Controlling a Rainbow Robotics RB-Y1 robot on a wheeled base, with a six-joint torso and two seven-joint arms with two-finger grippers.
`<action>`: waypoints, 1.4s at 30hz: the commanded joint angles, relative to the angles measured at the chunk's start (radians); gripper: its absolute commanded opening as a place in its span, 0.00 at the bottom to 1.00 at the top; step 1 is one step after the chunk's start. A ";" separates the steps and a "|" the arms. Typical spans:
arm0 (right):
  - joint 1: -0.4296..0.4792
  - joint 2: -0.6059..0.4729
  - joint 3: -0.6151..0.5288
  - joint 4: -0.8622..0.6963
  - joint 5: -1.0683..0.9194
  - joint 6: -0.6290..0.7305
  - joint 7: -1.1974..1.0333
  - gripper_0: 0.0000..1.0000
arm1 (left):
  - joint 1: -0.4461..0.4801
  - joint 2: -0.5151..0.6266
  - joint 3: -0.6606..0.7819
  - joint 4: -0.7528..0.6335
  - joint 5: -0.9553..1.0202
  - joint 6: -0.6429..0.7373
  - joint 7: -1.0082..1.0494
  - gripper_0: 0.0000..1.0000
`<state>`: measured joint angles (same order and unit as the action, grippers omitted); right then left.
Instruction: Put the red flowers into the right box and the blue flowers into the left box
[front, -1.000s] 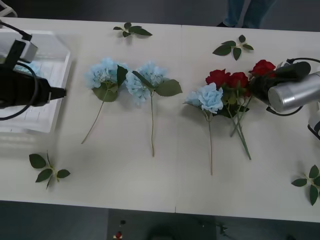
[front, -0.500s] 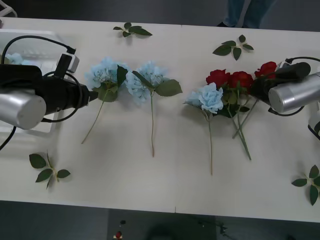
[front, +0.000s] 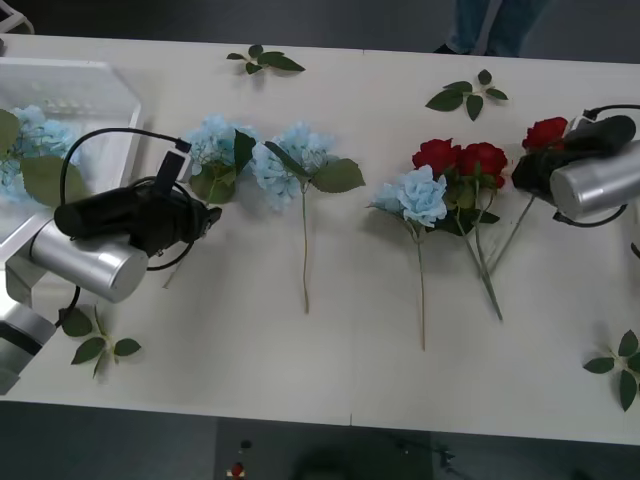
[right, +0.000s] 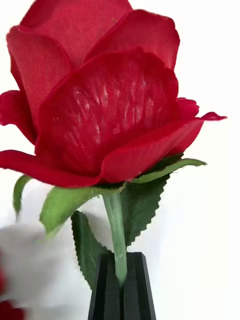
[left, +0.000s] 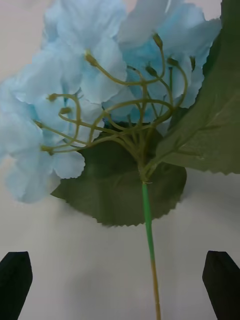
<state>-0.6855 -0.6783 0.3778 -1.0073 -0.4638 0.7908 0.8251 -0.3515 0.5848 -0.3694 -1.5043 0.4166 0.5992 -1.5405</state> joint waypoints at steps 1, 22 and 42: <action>-0.059 -0.161 -0.005 -0.065 -0.070 0.030 0.216 0.00 | -0.038 -0.020 0.006 -0.020 -0.022 -0.009 -0.029 1.00; -0.069 -0.504 0.124 0.058 -0.012 -0.024 0.686 0.00 | -0.095 -0.120 -0.005 0.128 -0.075 -0.006 -0.032 0.00; -0.069 -0.501 0.148 0.105 -0.026 -0.084 0.651 1.00 | 0.020 0.171 0.216 -0.221 0.189 -0.033 -0.023 0.00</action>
<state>-0.7250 -1.1632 0.5451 -0.8784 -0.4703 0.7094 1.4833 -0.3567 0.6984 -0.2332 -1.6706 0.5737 0.5754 -1.5405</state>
